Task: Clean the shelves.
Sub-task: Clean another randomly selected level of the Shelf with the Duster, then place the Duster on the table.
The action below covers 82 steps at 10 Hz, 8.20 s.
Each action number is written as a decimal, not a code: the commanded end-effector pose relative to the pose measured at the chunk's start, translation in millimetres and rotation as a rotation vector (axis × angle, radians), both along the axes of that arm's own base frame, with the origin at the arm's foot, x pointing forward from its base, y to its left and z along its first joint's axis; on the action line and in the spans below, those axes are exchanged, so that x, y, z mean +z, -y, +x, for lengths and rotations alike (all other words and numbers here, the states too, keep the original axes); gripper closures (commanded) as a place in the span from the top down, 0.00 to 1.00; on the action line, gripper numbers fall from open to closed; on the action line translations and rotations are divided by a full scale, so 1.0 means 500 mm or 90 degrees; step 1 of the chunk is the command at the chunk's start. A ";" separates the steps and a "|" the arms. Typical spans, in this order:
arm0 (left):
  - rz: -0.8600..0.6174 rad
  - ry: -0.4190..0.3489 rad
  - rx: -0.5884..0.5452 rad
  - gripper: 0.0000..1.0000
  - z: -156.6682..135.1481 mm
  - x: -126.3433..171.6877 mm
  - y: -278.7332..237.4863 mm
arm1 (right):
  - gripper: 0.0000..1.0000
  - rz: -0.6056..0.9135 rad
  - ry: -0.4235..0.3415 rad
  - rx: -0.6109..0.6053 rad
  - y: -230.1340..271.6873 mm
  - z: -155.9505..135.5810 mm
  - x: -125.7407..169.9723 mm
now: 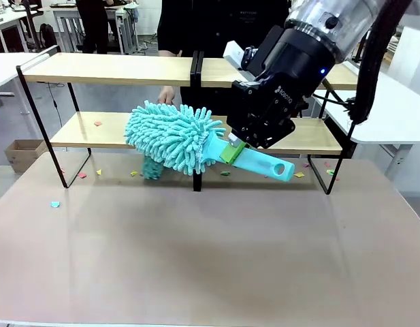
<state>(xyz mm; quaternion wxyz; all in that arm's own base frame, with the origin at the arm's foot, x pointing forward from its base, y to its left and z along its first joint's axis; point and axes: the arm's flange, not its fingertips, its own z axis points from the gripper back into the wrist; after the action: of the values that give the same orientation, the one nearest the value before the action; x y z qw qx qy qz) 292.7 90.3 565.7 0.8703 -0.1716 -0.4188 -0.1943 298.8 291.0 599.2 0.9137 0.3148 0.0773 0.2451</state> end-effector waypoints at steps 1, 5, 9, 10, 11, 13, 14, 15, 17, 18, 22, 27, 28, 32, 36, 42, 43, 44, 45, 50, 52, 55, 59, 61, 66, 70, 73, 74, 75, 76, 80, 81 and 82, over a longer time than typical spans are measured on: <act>-0.003 0.006 -0.002 1.00 -0.004 0.005 0.000 | 0.12 0.021 0.016 -0.016 -0.023 0.015 -0.005; -0.003 0.006 -0.002 1.00 -0.004 0.005 0.000 | 0.12 -0.066 0.085 -0.183 -0.120 0.069 -0.016; -0.003 0.006 -0.002 1.00 -0.004 0.005 0.000 | 0.12 -0.196 0.130 -0.246 -0.242 0.121 -0.052; -0.003 0.006 -0.002 1.00 -0.004 0.005 0.000 | 0.12 -0.225 0.147 -0.278 -0.266 0.138 -0.067; -0.003 0.006 -0.002 1.00 -0.004 0.005 0.000 | 0.12 -0.257 0.165 -0.288 -0.300 0.150 -0.086; -0.003 0.006 -0.002 1.00 -0.004 0.005 0.000 | 0.12 -0.279 0.162 -0.270 -0.350 0.173 -0.111; -0.003 0.006 -0.002 1.00 -0.004 0.005 0.000 | 0.12 -0.292 0.184 -0.282 -0.365 0.181 -0.115; -0.003 0.006 -0.002 1.00 -0.004 0.005 0.000 | 0.12 -0.300 0.187 -0.283 -0.383 0.188 -0.119; -0.003 0.006 -0.002 1.00 -0.004 0.005 0.000 | 0.12 -0.302 0.185 -0.261 -0.422 0.208 -0.123; -0.003 0.006 -0.002 1.00 -0.004 0.005 0.000 | 0.12 -0.301 0.185 -0.243 -0.445 0.219 -0.121; -0.003 0.006 -0.002 1.00 -0.004 0.005 0.000 | 0.12 -0.288 0.205 -0.178 -0.556 0.270 -0.098; -0.003 0.006 -0.002 1.00 -0.004 0.005 0.000 | 0.12 -0.245 0.243 -0.070 -0.692 0.283 -0.078; -0.003 0.006 -0.002 1.00 -0.004 0.005 0.000 | 0.12 -0.222 0.256 -0.025 -0.719 0.274 -0.063; -0.003 0.006 -0.002 1.00 -0.004 0.005 0.000 | 0.12 -0.136 0.255 0.078 -0.715 0.235 -0.032; -0.003 0.006 -0.002 1.00 -0.004 0.005 0.000 | 0.12 -0.146 0.219 0.028 -0.592 0.213 -0.024; -0.003 0.006 -0.002 1.00 -0.004 0.005 0.000 | 0.12 -0.165 -0.087 0.214 -0.153 0.118 -0.019; -0.003 0.006 -0.002 1.00 -0.004 0.005 0.000 | 0.12 -0.145 -0.093 0.181 -0.065 0.099 -0.011; -0.003 0.006 -0.002 1.00 -0.004 0.005 0.000 | 0.12 -0.110 -0.091 0.176 0.013 0.075 -0.002; -0.003 0.006 -0.002 1.00 -0.004 0.005 0.000 | 0.12 -0.083 -0.086 0.183 0.095 0.047 0.011; -0.003 0.006 -0.002 1.00 -0.004 0.005 0.000 | 0.12 0.123 0.049 0.013 0.467 -0.080 0.019; -0.003 0.006 -0.002 1.00 -0.004 0.005 0.000 | 0.12 0.175 -0.030 0.070 0.557 -0.113 -0.044; -0.003 0.006 -0.002 1.00 -0.004 0.005 0.000 | 0.12 0.175 -0.020 0.042 0.570 -0.122 -0.041; -0.003 0.006 -0.002 1.00 -0.004 0.005 0.000 | 0.12 0.175 -0.020 0.042 0.570 -0.122 -0.041; -0.003 0.006 -0.002 1.00 -0.004 0.005 0.000 | 0.12 0.175 -0.020 0.042 0.570 -0.122 -0.041; -0.003 0.006 -0.002 1.00 -0.004 0.005 0.000 | 0.12 0.175 -0.020 0.042 0.570 -0.122 -0.041; -0.003 0.006 -0.002 1.00 -0.004 0.005 0.000 | 0.12 0.184 -0.080 0.231 0.593 -0.035 -0.076; -0.003 0.006 -0.002 1.00 -0.004 0.005 0.000 | 0.12 0.123 -0.190 0.275 0.637 0.043 -0.174; -0.003 0.006 -0.002 1.00 -0.004 0.005 0.000 | 0.12 0.118 -0.191 0.266 0.619 0.066 -0.213; -0.003 0.006 -0.002 1.00 -0.004 0.005 0.000 | 0.12 0.108 -0.192 0.241 0.602 0.088 -0.251; -0.003 0.006 -0.002 1.00 -0.004 0.005 0.000 | 0.12 0.102 -0.201 0.224 0.589 0.110 -0.295; -0.003 0.006 -0.002 1.00 -0.004 0.005 0.000 | 0.12 0.096 -0.300 0.203 0.568 0.161 -0.402; -0.003 0.006 -0.002 1.00 -0.004 0.005 0.000 | 0.12 0.104 -0.298 0.195 0.568 0.169 -0.411; -0.003 0.006 -0.002 1.00 -0.004 0.005 0.000 | 0.12 0.096 -0.299 0.178 0.569 0.175 -0.420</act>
<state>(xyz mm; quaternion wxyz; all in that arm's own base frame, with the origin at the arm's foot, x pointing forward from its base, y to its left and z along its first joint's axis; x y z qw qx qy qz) 290.0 90.2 568.4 0.8683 -0.1706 -0.4230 -0.1949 378.7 4.3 381.1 0.7910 0.4141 0.3206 0.3163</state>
